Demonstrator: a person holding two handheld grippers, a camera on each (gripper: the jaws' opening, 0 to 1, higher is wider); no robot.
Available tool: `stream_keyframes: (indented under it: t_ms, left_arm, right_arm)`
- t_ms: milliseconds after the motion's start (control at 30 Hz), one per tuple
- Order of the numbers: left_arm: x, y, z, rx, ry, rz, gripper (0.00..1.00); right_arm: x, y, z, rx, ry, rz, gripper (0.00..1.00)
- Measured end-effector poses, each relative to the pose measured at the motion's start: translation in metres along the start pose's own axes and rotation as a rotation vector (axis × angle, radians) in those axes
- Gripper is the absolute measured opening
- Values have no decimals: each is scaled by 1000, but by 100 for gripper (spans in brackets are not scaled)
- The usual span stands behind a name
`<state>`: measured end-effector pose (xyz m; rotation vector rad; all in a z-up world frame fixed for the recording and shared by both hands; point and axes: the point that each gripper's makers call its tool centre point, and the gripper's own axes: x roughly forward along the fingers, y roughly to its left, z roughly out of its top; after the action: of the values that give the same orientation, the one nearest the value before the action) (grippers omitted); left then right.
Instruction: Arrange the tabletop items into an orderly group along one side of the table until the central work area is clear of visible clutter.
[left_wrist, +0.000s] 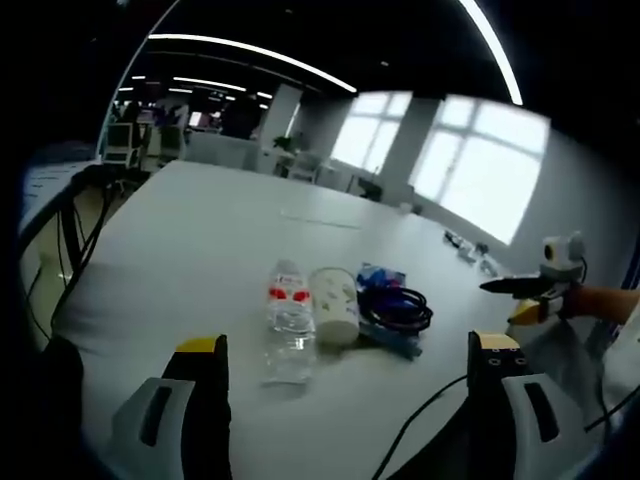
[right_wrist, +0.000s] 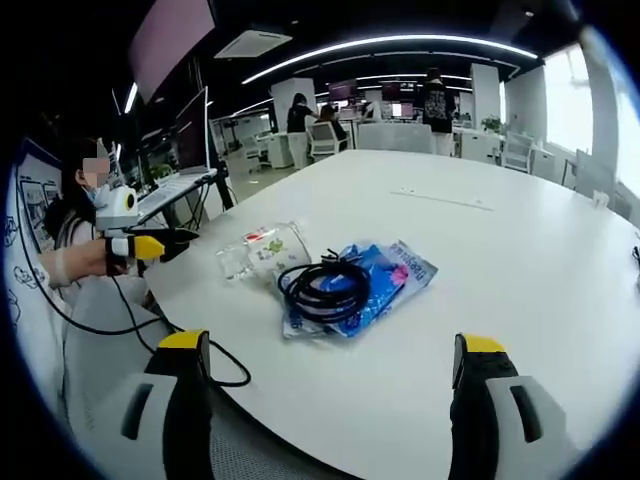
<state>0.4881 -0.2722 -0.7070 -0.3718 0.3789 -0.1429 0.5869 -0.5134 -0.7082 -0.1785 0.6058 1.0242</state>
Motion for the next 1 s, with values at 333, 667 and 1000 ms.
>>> stream_keyframes:
  t_ms: [333, 667, 1000]
  left_arm:
    - [5, 1, -3, -10, 18, -2, 96]
    - [10, 6, -5, -14, 31, -1, 96]
    - [14, 11, -6, -17, 39, -1, 95]
  right_arm:
    - [4, -3, -3, 16, 15, 3, 100]
    - [6, -5, -9, 29, 38, -3, 100]
    - [8, -6, -10, 47, 41, -5, 100]
